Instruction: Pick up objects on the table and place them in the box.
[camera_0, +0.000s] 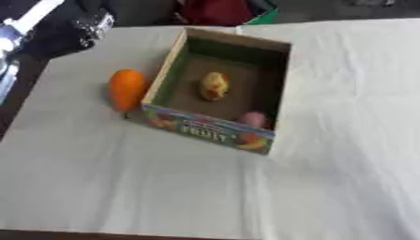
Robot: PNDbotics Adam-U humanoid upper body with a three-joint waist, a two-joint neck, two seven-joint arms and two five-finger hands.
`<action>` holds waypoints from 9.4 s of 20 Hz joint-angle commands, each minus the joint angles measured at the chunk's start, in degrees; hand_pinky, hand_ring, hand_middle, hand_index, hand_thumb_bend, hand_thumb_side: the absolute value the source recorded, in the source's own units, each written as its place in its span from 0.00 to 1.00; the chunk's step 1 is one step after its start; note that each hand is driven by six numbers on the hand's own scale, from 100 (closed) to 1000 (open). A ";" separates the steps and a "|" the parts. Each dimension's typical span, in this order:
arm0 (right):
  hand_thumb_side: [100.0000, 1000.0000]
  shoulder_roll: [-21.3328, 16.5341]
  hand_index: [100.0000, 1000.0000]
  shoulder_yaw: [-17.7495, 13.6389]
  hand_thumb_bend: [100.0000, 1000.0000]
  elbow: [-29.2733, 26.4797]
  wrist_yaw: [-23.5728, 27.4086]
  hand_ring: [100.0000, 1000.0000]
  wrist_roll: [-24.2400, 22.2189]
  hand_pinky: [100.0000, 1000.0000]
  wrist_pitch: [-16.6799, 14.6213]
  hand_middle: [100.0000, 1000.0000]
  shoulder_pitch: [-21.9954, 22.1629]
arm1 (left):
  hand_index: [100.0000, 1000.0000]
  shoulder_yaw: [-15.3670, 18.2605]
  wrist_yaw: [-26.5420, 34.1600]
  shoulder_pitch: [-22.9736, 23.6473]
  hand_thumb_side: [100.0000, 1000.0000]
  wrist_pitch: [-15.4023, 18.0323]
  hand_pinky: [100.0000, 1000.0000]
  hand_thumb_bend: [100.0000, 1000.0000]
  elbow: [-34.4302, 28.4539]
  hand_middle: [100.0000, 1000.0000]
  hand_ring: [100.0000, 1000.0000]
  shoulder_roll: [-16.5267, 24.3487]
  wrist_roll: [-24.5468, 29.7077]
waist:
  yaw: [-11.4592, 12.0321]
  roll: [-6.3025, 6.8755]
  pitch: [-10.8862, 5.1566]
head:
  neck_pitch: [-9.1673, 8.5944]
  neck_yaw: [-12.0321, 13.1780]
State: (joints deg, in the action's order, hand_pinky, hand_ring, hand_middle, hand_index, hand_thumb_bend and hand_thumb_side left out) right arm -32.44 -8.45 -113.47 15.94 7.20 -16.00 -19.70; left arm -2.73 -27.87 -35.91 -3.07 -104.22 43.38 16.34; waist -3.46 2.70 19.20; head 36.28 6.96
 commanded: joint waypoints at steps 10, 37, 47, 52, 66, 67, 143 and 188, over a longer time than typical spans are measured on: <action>0.64 -1.40 0.71 -0.69 0.00 -1.12 -0.86 1.00 0.01 0.70 -0.07 0.48 -0.31 | 0.91 1.26 -2.52 1.26 0.99 6.96 0.59 0.03 1.06 0.76 0.81 5.29 1.70 | -0.20 -0.22 -0.41 | -0.27 0.99; 0.65 -0.34 0.71 -0.20 0.00 -1.12 -1.38 1.00 -1.02 0.70 0.51 0.47 -0.44 | 1.00 -1.95 -17.56 -6.55 1.00 30.38 0.66 0.35 22.87 0.87 0.92 4.48 17.04 | -1.69 -0.55 0.75 | -2.06 1.06; 0.66 0.23 0.70 -0.32 0.00 -1.12 -1.67 1.00 -1.28 0.70 0.66 0.47 -0.85 | 1.00 -3.18 -21.10 -8.63 1.00 29.03 0.66 0.34 27.67 0.87 0.92 2.01 14.41 | -2.24 -0.68 2.00 | -2.72 1.22; 0.67 0.68 0.70 -0.25 0.00 -1.12 -1.74 1.00 -1.42 0.70 1.15 0.47 -1.16 | 1.00 -3.20 -22.46 -9.51 1.00 29.01 0.66 0.34 29.93 0.87 0.92 0.94 13.83 | -2.65 -0.59 2.48 | -3.28 1.48; 0.68 1.32 0.70 -0.19 0.00 -1.12 -1.67 1.00 -1.91 0.70 1.73 0.46 -1.50 | 0.89 -3.68 -32.95 -10.87 0.75 25.51 0.55 0.10 34.07 0.74 0.83 -1.35 -0.69 | -3.46 -0.42 3.01 | -4.14 1.87; 0.69 1.37 0.70 -0.20 0.00 -1.12 -1.65 1.00 -1.93 0.70 1.76 0.46 -1.50 | 0.83 -3.75 -33.43 -10.95 0.56 24.92 0.52 0.03 34.21 0.69 0.79 -1.53 -2.07 | -3.52 -0.43 3.05 | -4.13 1.90; 0.67 1.92 0.71 0.15 0.00 -1.12 1.00 1.00 -3.22 0.71 2.70 0.46 -1.83 | 0.91 -14.03 -26.92 -16.53 0.36 20.02 0.55 0.00 26.08 0.76 0.82 -15.39 10.20 | -3.69 -0.49 0.33 | -3.02 -0.53; 0.60 -1.13 0.75 -1.75 0.00 -1.12 0.88 1.00 -0.32 0.70 -4.09 0.49 3.70 | 0.78 8.07 29.33 22.11 1.00 20.51 0.57 0.00 -10.37 0.61 0.65 -13.82 -34.53 | 0.76 -2.17 -3.40 | 1.77 -4.31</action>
State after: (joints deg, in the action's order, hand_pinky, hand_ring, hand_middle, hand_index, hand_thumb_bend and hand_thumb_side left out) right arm -31.72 -9.33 -113.47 17.16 6.79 -19.32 -15.69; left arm 4.08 1.00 -13.63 15.95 -113.60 29.71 -17.70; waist -2.72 0.59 16.65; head 38.42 3.06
